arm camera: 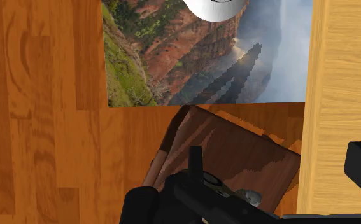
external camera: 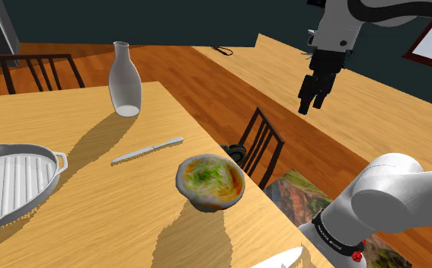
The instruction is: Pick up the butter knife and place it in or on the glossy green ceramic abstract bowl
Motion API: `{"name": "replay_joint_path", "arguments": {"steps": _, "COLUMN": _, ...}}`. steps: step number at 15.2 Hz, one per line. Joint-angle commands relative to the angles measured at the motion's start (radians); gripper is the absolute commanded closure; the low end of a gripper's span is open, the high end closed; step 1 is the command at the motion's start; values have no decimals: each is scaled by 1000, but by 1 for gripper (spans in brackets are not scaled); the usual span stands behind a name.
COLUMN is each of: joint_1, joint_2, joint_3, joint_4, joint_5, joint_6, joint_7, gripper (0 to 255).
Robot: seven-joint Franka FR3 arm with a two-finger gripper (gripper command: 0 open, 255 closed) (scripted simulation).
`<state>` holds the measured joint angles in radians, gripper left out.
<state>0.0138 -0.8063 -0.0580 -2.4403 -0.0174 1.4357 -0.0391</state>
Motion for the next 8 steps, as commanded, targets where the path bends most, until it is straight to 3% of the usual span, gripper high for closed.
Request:
{"name": "replay_joint_path", "arguments": {"steps": 1, "joint_1": 0, "joint_2": 0, "joint_3": 0, "joint_4": 0, "joint_5": 0, "joint_6": 0, "joint_7": 0, "gripper": 0}}
{"name": "replay_joint_path", "arguments": {"steps": 8, "joint_1": 95, "joint_2": 263, "joint_3": 13, "joint_4": 95, "joint_5": -14, "joint_6": 166, "joint_7": -155, "gripper": 0}}
